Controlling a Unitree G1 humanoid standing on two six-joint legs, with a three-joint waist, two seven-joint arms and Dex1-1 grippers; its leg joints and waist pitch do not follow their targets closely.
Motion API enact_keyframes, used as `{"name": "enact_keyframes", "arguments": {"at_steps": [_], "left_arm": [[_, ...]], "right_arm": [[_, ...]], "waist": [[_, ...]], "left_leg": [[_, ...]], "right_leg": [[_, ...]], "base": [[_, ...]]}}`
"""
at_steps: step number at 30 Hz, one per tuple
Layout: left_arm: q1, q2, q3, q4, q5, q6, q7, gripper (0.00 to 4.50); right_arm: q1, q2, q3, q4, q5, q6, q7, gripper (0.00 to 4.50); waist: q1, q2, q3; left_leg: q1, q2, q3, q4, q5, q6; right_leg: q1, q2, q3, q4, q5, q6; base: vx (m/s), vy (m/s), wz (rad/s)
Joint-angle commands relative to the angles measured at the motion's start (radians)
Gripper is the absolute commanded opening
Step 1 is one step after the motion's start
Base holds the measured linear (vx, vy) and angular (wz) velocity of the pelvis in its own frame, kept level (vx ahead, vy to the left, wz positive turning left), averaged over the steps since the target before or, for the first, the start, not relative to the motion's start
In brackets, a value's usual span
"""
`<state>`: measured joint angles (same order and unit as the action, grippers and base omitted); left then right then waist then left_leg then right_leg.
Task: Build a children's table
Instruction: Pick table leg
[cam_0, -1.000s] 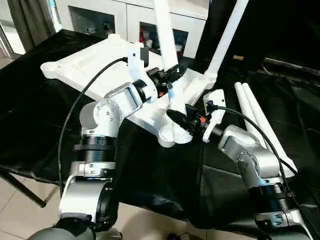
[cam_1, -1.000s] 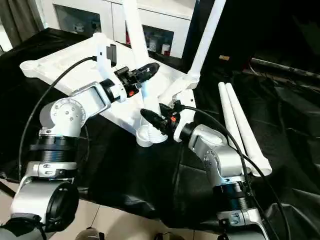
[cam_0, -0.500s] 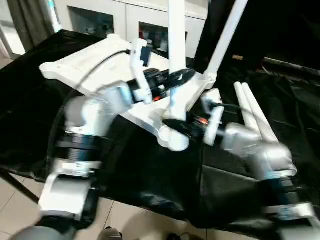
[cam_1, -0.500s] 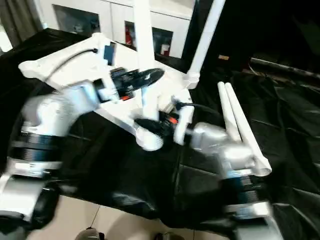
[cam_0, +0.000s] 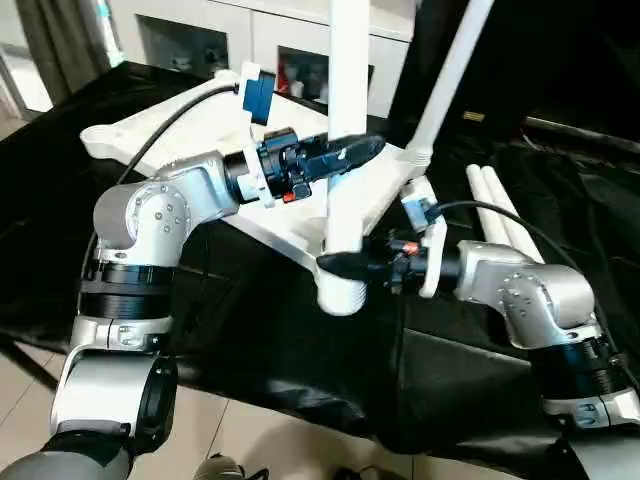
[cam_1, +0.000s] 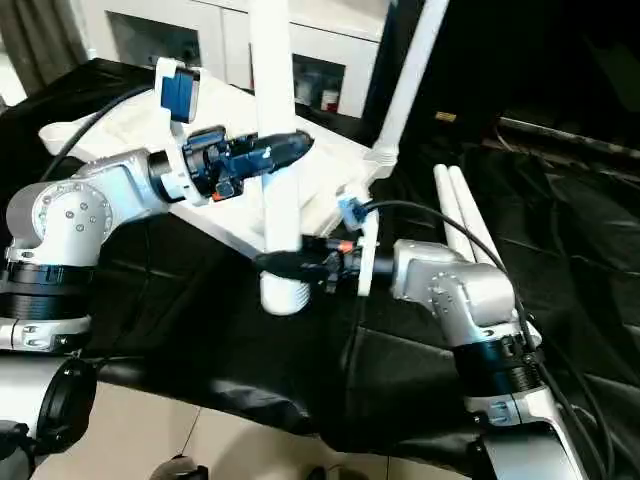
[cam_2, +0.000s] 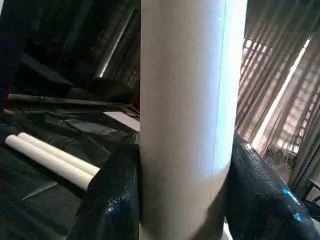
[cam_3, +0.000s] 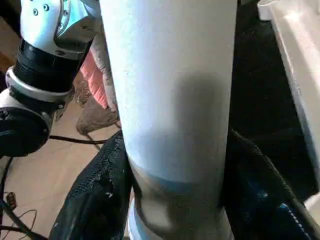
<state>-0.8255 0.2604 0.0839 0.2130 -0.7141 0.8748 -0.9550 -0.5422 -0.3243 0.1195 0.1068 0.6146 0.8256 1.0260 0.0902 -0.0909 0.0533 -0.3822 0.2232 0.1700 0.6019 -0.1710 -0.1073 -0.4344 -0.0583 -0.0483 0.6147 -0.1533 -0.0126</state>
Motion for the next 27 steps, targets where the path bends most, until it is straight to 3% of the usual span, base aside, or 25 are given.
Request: {"name": "enact_keyframes", "arguments": {"at_steps": [1, 5, 7, 10, 11, 15, 17, 22, 23, 25, 27], "left_arm": [[-0.007, -0.022, 0.0, -0.032, -0.052, 0.006, -0.034, 1.84], [-0.005, -0.029, 0.007, -0.025, -0.04, -0.008, 0.0, 1.84], [-0.012, -0.048, 0.031, 0.001, -0.029, -0.02, 0.059, 2.54], [-0.016, -0.078, 0.057, 0.026, -0.003, -0.058, 0.133, 2.61], [-0.016, -0.081, 0.058, 0.028, 0.002, -0.064, 0.14, 2.76], [-0.012, -0.105, 0.057, 0.033, 0.041, -0.1, 0.201, 2.98], [-0.003, -0.139, 0.011, 0.035, 0.167, -0.146, 0.37, 3.15], [0.009, -0.178, -0.004, 0.024, 0.23, -0.16, 0.506, 3.71], [0.011, -0.184, -0.006, 0.023, 0.231, -0.167, 0.517, 3.71], [0.012, -0.187, -0.008, 0.023, 0.232, -0.172, 0.519, 3.27], [0.011, -0.194, -0.014, 0.029, 0.24, -0.182, 0.523, 3.27]], "right_arm": [[0.008, -0.014, -0.019, 0.014, -0.005, 0.018, -0.016, 2.05], [0.007, 0.002, -0.031, 0.02, -0.013, -0.002, -0.052, 2.01], [0.004, 0.025, -0.049, 0.024, -0.026, -0.026, -0.103, 1.99], [0.001, 0.051, -0.073, 0.022, -0.034, -0.044, -0.162, 1.97], [0.001, 0.054, -0.076, 0.022, -0.035, -0.046, -0.168, 1.96], [0.0, 0.071, -0.09, 0.021, -0.043, -0.057, -0.205, 1.95], [-0.004, 0.102, -0.105, 0.038, -0.084, -0.097, -0.305, 1.95], [-0.017, 0.13, -0.106, 0.054, -0.113, -0.125, -0.377, 1.93], [-0.019, 0.133, -0.105, 0.054, -0.114, -0.126, -0.382, 1.93], [-0.02, 0.133, -0.101, 0.053, -0.118, -0.128, -0.381, 1.93], [-0.021, 0.132, -0.095, 0.05, -0.124, -0.128, -0.382, 1.93]], "waist": [[0.001, 0.007, -0.071], [0.0, 0.006, -0.072], [-0.001, 0.005, -0.073], [-0.002, 0.004, -0.073], [-0.002, 0.01, -0.074], [-0.003, 0.007, -0.075], [-0.006, 0.006, -0.075], [-0.006, 0.005, -0.077], [-0.006, 0.005, -0.076], [-0.007, 0.004, -0.077], [-0.007, 0.005, -0.076]], "left_leg": [[0.015, 0.0, 0.011, -0.064, -0.146, -0.012], [0.012, -0.002, 0.012, -0.063, -0.135, -0.013], [0.011, -0.003, 0.012, -0.062, -0.134, -0.014], [0.012, -0.003, 0.012, -0.062, -0.131, -0.017], [0.013, -0.002, 0.012, -0.062, -0.129, -0.017], [0.013, -0.003, 0.012, -0.062, -0.131, -0.016], [0.01, -0.002, 0.01, -0.062, -0.123, -0.018], [0.011, -0.003, 0.011, -0.061, -0.114, -0.016], [0.011, -0.003, 0.011, -0.061, -0.113, -0.014], [0.01, -0.004, 0.011, -0.061, -0.115, -0.01], [0.01, -0.005, 0.011, -0.061, -0.115, -0.006]], "right_leg": [[0.069, -0.055, 0.031, -0.067, -0.246, -0.144], [0.071, -0.055, 0.031, -0.065, -0.229, -0.143], [0.071, -0.055, 0.03, -0.065, -0.224, -0.145], [0.071, -0.054, 0.031, -0.067, -0.226, -0.144], [0.07, -0.053, 0.031, -0.067, -0.214, -0.144], [0.072, -0.053, 0.031, -0.066, -0.212, -0.137], [0.072, -0.052, 0.031, -0.065, -0.196, -0.129], [0.074, -0.052, 0.031, -0.065, -0.206, -0.116], [0.073, -0.052, 0.031, -0.065, -0.197, -0.117], [0.074, -0.051, 0.03, -0.065, -0.189, -0.119], [0.074, -0.051, 0.031, -0.066, -0.188, -0.12]], "base": [[0.0, 0.0, 0.0], [0.0, 0.0, 0.0], [0.0, 0.0, 0.0], [0.0, 0.0, 0.0], [0.0, 0.0, 0.0], [0.0, 0.0, 0.0], [0.0, 0.0, 0.0], [0.0, 0.0, 0.0], [0.0, 0.0, 0.0], [0.0, 0.0, 0.0], [0.0, 0.0, 0.0]]}}
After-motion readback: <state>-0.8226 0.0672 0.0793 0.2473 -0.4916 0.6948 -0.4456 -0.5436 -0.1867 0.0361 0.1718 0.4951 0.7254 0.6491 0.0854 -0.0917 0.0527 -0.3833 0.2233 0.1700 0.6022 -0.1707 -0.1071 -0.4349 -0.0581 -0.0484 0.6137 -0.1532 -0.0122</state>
